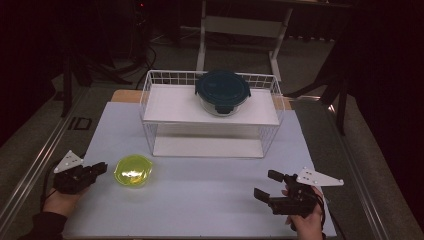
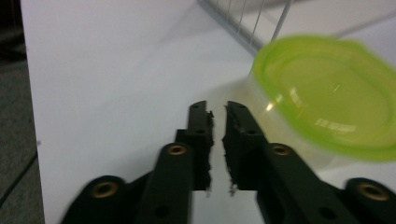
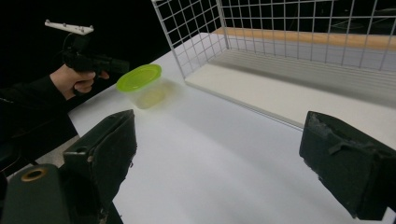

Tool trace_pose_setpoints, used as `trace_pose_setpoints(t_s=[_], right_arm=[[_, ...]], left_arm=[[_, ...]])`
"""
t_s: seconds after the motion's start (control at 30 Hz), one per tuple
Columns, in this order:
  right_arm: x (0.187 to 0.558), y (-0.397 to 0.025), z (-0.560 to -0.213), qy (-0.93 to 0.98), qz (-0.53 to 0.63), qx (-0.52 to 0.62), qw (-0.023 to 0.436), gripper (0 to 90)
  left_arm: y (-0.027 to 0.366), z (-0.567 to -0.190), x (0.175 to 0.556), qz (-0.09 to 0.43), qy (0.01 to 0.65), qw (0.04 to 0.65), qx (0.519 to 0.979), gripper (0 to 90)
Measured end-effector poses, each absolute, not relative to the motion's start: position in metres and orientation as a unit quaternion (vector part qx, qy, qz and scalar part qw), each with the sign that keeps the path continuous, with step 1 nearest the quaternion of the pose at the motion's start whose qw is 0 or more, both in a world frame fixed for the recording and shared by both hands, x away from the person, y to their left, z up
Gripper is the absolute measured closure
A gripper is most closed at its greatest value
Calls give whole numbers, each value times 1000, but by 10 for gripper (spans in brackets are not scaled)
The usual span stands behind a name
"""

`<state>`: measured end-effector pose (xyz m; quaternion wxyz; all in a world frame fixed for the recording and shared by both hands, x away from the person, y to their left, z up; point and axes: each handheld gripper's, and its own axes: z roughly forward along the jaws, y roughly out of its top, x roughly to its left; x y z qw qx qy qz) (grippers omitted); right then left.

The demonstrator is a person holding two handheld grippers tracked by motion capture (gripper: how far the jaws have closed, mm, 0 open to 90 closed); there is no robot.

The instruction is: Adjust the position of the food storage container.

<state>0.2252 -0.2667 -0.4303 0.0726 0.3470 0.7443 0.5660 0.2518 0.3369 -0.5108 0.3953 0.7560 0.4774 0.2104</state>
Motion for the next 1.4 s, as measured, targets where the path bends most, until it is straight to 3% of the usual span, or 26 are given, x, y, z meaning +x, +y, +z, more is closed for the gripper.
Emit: trace_pose_setpoints(t_s=[0.13,0.53,1.4], right_arm=[[225,-267,-430,741,572,345,69,106],[225,-267,-432,741,571,347,66,107],[225,-267,-432,738,575,348,57,108]], left_arm=[[331,-519,255,190,470,377,776,889],[310,-534,264,152,449,369,799,892],[256,-528,271,114,391,392,825,892]])
